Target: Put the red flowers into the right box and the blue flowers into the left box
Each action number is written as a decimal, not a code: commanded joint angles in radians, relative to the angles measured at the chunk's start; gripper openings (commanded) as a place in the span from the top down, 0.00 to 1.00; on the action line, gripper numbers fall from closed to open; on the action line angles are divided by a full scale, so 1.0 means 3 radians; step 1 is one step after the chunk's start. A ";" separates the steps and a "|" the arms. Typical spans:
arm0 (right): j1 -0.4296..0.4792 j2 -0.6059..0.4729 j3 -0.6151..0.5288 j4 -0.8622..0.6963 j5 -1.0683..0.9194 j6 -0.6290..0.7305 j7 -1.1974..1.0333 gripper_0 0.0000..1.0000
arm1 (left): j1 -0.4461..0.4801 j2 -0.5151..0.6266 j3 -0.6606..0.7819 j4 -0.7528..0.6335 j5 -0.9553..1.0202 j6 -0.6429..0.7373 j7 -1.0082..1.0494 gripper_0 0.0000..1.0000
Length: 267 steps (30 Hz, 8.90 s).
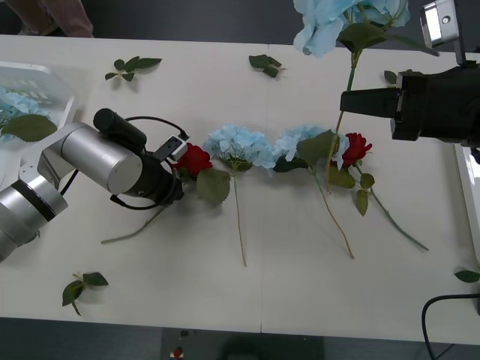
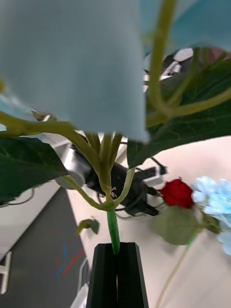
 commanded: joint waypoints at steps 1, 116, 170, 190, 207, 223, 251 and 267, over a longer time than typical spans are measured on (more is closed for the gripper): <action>-0.0134 0.0040 0.0037 0.0043 -0.0156 -0.0067 0.0014 1.00 | -0.0146 -0.0011 -0.0060 -0.0014 -0.0049 -0.0056 -0.0058 0.79; -0.0595 -0.0195 -0.0449 0.0468 0.0161 0.0598 -0.0860 1.00 | -0.0903 -0.1473 0.0856 -0.1154 -0.0243 -0.1273 0.3184 1.00; 0.0060 -0.0942 -0.0945 0.0462 0.0861 0.0828 -0.1054 1.00 | -0.0790 -0.1131 0.1111 -0.1435 -0.0218 -0.0890 0.3189 0.00; 0.0566 -0.1289 -0.1058 0.0468 0.2738 0.1160 -0.1422 1.00 | 0.0519 -0.0241 0.1500 -0.2550 0.0508 0.0685 0.2570 0.00; 0.1021 -0.1136 -0.0746 0.0810 0.3663 -0.0047 -0.1335 1.00 | 0.0529 -0.0256 0.1239 -0.1686 0.0406 0.0777 0.2662 0.00; 0.1001 -0.1141 -0.0592 0.0887 0.3556 -0.0190 -0.1341 0.00 | 0.0043 -0.0512 0.0615 -0.0699 0.0334 0.0015 0.2662 0.00; 0.0581 -0.0604 0.0425 0.0319 0.3709 0.0132 -0.2389 0.00 | -0.0550 -0.0553 -0.0377 -0.0054 0.0196 -0.0246 0.2616 0.00; 0.0316 -0.0313 0.1182 0.0749 0.4134 -0.0226 -0.2706 0.00 | -0.0785 -0.0553 -0.0770 0.0089 0.0038 -0.0246 0.2601 0.19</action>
